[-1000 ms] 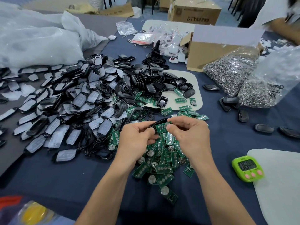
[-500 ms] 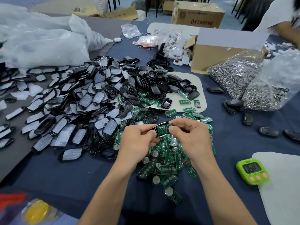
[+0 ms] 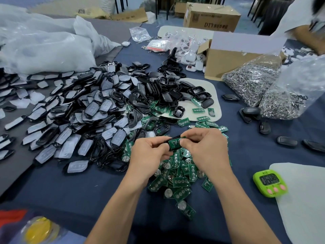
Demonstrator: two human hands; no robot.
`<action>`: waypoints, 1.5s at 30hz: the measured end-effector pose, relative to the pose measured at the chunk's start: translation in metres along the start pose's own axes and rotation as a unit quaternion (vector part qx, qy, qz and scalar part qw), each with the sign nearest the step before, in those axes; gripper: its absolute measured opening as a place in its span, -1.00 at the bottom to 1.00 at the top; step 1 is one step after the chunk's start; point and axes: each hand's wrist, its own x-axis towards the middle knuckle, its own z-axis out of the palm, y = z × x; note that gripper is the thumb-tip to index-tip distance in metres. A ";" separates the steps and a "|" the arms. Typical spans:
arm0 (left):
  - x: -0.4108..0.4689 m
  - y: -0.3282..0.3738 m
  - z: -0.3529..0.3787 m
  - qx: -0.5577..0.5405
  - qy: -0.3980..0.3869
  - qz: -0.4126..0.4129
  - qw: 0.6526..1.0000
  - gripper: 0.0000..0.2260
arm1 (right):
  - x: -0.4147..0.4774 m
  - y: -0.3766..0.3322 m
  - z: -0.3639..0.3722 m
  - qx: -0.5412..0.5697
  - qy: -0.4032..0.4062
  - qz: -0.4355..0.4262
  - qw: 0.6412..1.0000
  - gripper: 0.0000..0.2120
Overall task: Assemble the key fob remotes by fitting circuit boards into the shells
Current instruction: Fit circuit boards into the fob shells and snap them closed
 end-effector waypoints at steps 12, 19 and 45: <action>-0.005 -0.001 0.000 -0.064 0.036 -0.019 0.997 -0.78 | -0.004 -0.003 -0.006 0.055 -0.014 0.009 0.998 -0.84; 0.001 0.001 -0.004 -0.085 0.046 -0.062 0.993 -0.84 | -0.009 -0.001 -0.004 0.299 -0.047 0.023 0.953 -0.78; -0.002 0.006 0.003 -0.040 -0.066 -0.005 0.997 -0.63 | -0.008 0.008 0.009 0.041 0.066 -0.042 0.996 -0.74</action>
